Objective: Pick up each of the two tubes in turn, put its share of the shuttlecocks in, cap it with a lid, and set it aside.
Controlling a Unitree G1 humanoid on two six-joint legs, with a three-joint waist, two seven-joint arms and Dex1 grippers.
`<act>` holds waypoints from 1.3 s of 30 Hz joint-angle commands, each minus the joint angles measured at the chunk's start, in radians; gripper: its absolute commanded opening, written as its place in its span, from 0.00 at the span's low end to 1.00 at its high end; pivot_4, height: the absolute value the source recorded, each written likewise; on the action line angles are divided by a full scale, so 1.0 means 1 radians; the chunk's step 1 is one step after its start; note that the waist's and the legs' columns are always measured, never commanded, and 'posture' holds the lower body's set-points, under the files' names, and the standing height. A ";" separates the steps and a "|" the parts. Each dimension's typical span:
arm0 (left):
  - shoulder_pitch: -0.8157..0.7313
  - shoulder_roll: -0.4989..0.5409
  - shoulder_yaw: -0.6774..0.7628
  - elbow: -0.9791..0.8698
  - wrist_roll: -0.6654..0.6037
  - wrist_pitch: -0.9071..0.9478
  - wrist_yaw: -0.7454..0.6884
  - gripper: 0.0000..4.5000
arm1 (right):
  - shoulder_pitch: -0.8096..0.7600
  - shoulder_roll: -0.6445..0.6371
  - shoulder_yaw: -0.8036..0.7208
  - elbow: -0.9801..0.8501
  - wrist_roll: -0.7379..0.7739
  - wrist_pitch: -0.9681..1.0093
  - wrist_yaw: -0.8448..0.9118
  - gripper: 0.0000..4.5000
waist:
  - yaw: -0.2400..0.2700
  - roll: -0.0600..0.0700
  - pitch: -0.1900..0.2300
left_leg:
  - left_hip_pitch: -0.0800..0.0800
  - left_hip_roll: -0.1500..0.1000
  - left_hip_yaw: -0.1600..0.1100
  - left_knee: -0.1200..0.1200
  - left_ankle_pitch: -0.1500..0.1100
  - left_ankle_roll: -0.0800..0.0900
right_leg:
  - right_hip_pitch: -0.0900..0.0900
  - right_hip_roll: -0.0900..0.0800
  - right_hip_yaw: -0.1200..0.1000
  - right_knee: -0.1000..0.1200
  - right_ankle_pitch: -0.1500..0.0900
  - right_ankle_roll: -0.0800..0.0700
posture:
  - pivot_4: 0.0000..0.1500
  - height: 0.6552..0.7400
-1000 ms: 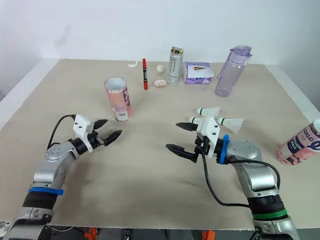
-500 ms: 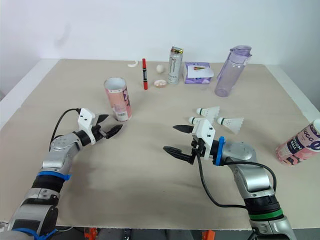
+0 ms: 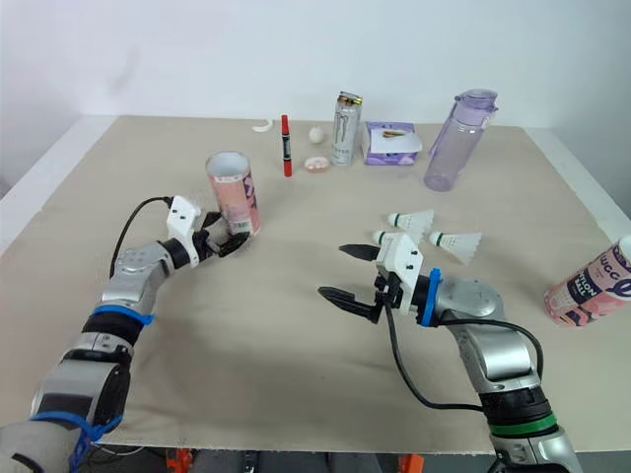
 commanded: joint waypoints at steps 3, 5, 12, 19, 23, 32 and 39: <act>-0.093 -0.020 0.003 0.107 0.040 -0.059 0.034 1.00 | 0.019 -0.008 -0.020 -0.065 0.002 0.001 -0.019 0.99 | 0.000 0.000 0.000 | 0.000 0.000 0.000 0.000 0.000 0.000 | 0.000 0.000 0.000 0.000 0.000 0.000 | 1.00 1.00; -0.120 -0.026 0.005 0.148 0.050 -0.069 0.044 1.00 | 0.025 -0.011 -0.023 -0.073 0.003 0.005 -0.025 0.99 | 0.000 -0.001 0.000 | -0.001 0.000 0.000 0.000 0.000 0.000 | 0.000 0.000 0.000 0.000 0.000 0.000 | 1.00 1.00; -0.179 -0.036 0.021 0.249 0.062 -0.114 0.075 1.00 | 0.044 -0.015 -0.029 -0.100 0.005 0.018 -0.047 0.99 | 0.000 -0.001 0.001 | -0.001 0.000 -0.001 0.000 0.000 0.000 | 0.000 0.000 0.000 0.000 0.000 0.000 | 1.00 1.00; -0.195 -0.051 0.035 0.290 0.053 -0.142 0.043 1.00 | 0.066 -0.020 -0.034 -0.127 0.009 0.033 -0.061 0.99 | 0.000 -0.001 0.001 | -0.001 0.000 -0.001 0.000 0.000 0.000 | 0.000 0.000 -0.001 0.000 0.000 0.000 | 1.00 1.00; -0.198 -0.061 0.059 0.301 0.031 -0.124 0.000 1.00 | 0.078 -0.024 -0.037 -0.142 0.012 0.040 -0.069 0.99 | 0.000 -0.001 0.001 | -0.001 0.000 -0.001 0.000 0.000 0.000 | 0.000 0.000 0.000 0.000 0.000 0.000 | 1.00 1.00; -0.207 -0.061 0.065 0.320 0.044 -0.131 -0.035 1.00 | 0.093 -0.029 -0.041 -0.159 0.012 0.049 -0.075 0.99 | 0.000 -0.001 0.001 | -0.001 -0.001 -0.001 0.000 0.000 0.000 | 0.000 0.000 0.000 0.001 0.000 0.000 | 1.00 1.00; -0.209 -0.063 0.059 0.320 0.051 -0.150 -0.038 1.00 | 0.096 -0.030 -0.039 -0.165 0.018 0.050 -0.082 0.99 | 0.000 -0.001 0.001 | -0.001 -0.001 -0.001 0.000 0.000 0.000 | 0.000 0.000 0.000 0.001 0.000 0.000 | 1.00 1.00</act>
